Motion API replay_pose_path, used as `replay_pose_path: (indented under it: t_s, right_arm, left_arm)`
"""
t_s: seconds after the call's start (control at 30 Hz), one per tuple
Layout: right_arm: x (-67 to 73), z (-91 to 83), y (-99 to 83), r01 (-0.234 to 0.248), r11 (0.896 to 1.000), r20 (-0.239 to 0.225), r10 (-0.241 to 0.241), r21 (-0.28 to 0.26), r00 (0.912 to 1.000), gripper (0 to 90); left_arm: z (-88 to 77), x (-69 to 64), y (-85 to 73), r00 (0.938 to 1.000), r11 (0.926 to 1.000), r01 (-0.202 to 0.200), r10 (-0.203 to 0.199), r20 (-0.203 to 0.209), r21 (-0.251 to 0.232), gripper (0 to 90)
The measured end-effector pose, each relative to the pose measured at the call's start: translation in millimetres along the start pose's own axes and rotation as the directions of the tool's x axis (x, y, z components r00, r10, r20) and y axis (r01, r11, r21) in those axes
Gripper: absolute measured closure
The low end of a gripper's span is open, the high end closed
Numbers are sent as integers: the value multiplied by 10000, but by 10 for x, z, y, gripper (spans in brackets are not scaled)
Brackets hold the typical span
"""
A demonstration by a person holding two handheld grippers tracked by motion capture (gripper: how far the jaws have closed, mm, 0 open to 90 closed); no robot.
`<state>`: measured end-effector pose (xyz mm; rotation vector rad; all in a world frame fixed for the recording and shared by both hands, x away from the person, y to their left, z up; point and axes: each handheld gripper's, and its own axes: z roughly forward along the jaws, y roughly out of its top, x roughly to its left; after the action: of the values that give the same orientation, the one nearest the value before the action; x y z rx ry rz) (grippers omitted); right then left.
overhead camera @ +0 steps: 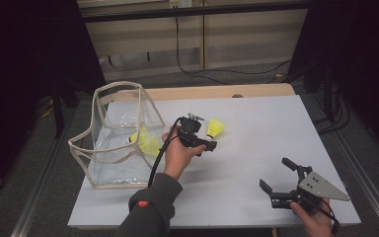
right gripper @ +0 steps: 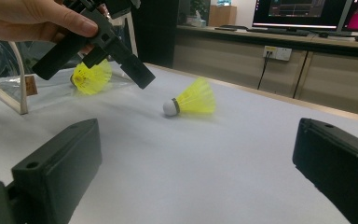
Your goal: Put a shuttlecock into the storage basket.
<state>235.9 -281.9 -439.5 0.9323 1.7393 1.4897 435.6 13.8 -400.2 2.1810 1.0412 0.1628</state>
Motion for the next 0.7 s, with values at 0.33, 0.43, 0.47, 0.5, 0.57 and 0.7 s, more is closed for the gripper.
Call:
replay_pose_path:
  t_s: [0.33, 0.43, 0.47, 0.5, 0.57, 0.7]
  right_arm:
    - [0, -2, -1, 7, 10000, -4, -7, 10, 10000, 12]
    - [-1, -3, 1, 11, 10000, -5, -11, -5, 10000, 12]
    - [3, -3, 1, 9, 10000, -6, -9, 9, 10000, 12]
    - [6, -4, 3, 2, 10000, 3, -2, 17, 10000, 12]
    - [8, -1, 2, 10, 10000, -4, -10, 9, 10000, 12]
    - [3, -3, -1, -8, 10000, -20, 8, 1, 10000, 12]
  left_arm:
    - [80, 13, -3, 10000, 10000, 59, -59, -54, 35, 66]
    - [92, 20, 0, 10000, 10000, 50, -50, -73, -18, 66]
    - [96, 20, 0, 10000, 10000, 45, -45, -72, -35, 66]
    - [98, 22, 1, 10000, 10000, 47, -47, -82, -32, 66]
    - [106, 25, -1, 9999, 10000, 88, -89, -82, -36, 66]
    - [115, 32, 0, 9999, 9999, 99, -100, -138, -70, 66]
